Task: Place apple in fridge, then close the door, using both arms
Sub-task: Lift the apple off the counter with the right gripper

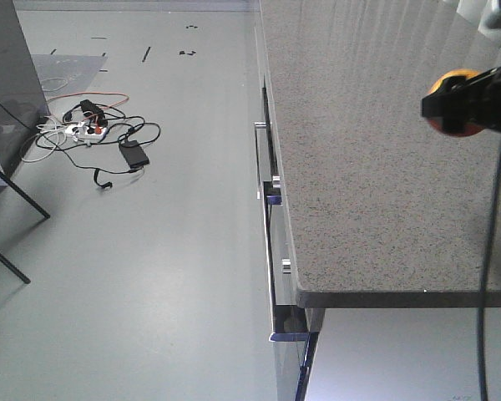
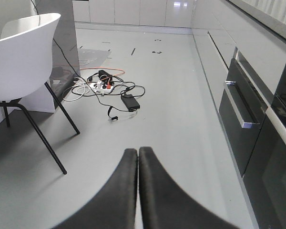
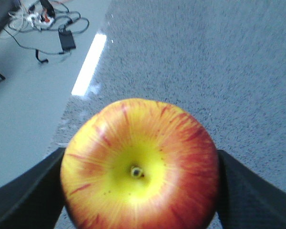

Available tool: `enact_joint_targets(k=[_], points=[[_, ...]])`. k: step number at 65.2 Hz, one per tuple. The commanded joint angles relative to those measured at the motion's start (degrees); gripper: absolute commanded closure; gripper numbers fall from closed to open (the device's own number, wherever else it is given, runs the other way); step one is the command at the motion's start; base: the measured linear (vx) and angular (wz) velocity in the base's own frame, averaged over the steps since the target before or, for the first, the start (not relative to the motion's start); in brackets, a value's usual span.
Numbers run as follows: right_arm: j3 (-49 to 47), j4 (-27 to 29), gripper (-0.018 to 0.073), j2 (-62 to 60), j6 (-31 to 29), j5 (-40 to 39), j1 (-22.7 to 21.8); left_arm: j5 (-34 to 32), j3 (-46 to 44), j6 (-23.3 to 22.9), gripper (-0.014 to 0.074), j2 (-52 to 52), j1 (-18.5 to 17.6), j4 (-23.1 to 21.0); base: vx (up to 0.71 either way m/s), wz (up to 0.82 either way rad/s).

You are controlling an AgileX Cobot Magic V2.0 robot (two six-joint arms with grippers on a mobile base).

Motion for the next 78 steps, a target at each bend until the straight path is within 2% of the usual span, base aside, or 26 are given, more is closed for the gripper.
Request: enact_joint_targets(k=[1,17,78], points=[[-1.9,-0.14,0.0391,-5.06,-0.03,-2.36,-0.36,-3.62,0.88,-0.26,0.0604,-0.93,-0.32,0.16,0.0,0.0],[-1.9,-0.14,0.0391,-8.67,-0.03,-2.16,-0.36,-3.62,0.88,-0.26,0.0604,-0.93,-0.32,0.16,0.0,0.0],[-1.9,-0.14,0.0391,-8.73,-0.03,-1.95,-0.36,-3.62,0.88,-0.26,0.0604,-0.93,-0.32,0.16,0.0,0.0]])
